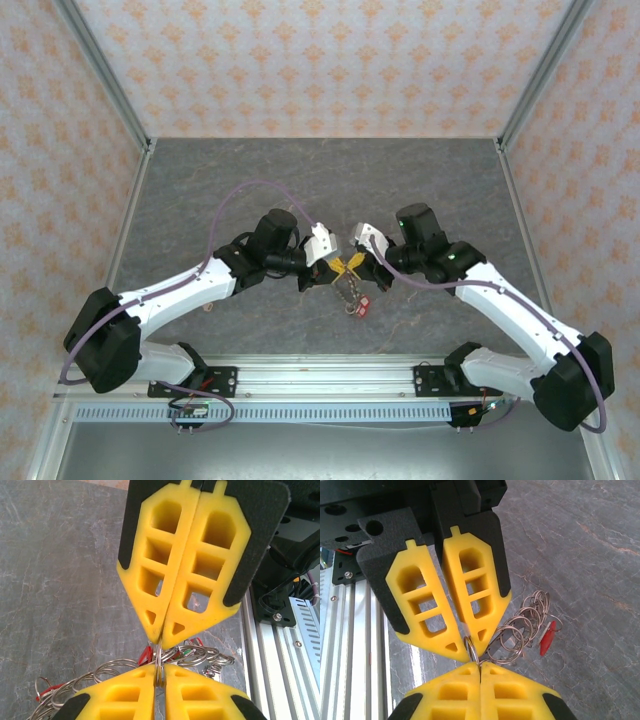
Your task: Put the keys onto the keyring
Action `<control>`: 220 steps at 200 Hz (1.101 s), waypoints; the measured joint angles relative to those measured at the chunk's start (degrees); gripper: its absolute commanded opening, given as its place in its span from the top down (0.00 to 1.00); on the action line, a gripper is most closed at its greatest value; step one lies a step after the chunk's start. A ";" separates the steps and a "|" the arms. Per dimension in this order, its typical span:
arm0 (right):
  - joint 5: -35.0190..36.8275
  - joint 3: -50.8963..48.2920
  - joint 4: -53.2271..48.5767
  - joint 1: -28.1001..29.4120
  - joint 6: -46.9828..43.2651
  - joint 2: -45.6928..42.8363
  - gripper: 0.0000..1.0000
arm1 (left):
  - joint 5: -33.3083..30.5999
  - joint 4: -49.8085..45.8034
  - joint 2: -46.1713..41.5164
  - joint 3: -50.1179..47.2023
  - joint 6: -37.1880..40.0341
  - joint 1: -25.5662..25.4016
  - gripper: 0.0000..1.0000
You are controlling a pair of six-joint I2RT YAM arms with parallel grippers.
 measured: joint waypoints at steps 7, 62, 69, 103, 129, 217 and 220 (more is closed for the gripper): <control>0.35 0.72 -0.98 0.26 -0.33 0.35 1.00 | -0.02 -0.46 0.00 0.24 0.28 0.00 0.90; 3.06 3.32 -4.87 1.57 -1.92 1.36 0.90 | -0.17 -1.27 0.55 0.83 1.07 -0.02 1.00; 3.28 3.30 -4.83 1.66 -1.75 1.22 0.88 | -0.17 -1.09 0.57 0.83 0.85 -0.02 1.00; 4.15 -0.50 -0.17 1.64 -0.24 -2.49 0.86 | -0.13 1.18 0.61 0.24 -1.36 0.00 1.00; 3.45 -4.13 3.98 0.94 2.05 -3.85 0.85 | 0.37 3.63 0.63 -0.83 -3.54 -0.02 1.00; 4.83 -8.55 11.63 0.66 7.15 -5.62 0.66 | -1.62 6.64 0.70 -1.73 -6.34 0.00 1.00; 5.11 -8.72 11.89 0.66 7.28 -6.10 0.65 | -1.92 6.45 0.68 -1.73 -6.29 0.00 1.00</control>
